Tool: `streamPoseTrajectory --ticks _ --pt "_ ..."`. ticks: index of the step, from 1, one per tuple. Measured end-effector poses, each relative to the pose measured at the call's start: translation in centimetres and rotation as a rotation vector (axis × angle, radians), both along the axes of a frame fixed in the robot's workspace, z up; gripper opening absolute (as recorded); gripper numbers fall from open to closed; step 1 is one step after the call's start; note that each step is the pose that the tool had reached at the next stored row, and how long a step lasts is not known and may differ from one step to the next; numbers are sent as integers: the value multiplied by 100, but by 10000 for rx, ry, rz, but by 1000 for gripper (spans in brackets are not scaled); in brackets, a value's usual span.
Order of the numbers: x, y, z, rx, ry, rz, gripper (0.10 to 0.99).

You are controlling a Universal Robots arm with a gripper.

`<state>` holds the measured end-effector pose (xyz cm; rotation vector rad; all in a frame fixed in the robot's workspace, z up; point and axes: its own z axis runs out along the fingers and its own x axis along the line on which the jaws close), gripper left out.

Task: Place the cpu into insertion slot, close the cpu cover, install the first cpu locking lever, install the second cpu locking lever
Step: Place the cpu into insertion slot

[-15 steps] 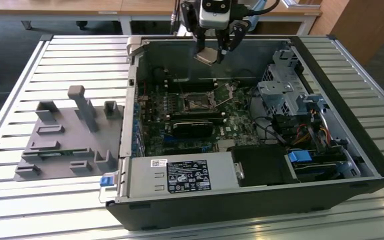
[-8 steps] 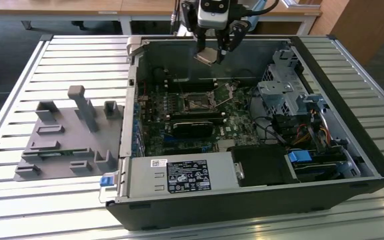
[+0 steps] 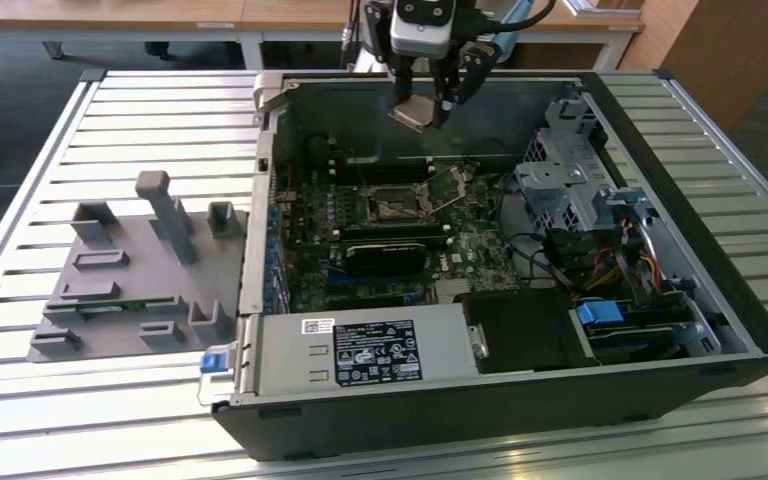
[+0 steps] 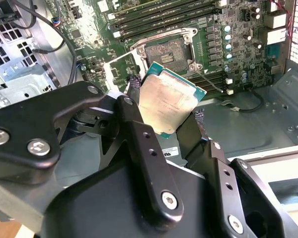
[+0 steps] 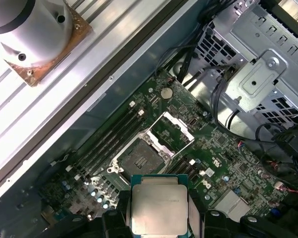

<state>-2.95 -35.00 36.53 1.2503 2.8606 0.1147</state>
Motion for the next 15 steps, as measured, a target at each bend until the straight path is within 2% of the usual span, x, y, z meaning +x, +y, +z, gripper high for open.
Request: streamPoseTrajectory --ticks 9,15 --pt "0 1 -2 -9 0 -487 541" --pt "0 1 -7 -23 0 -1242 541"
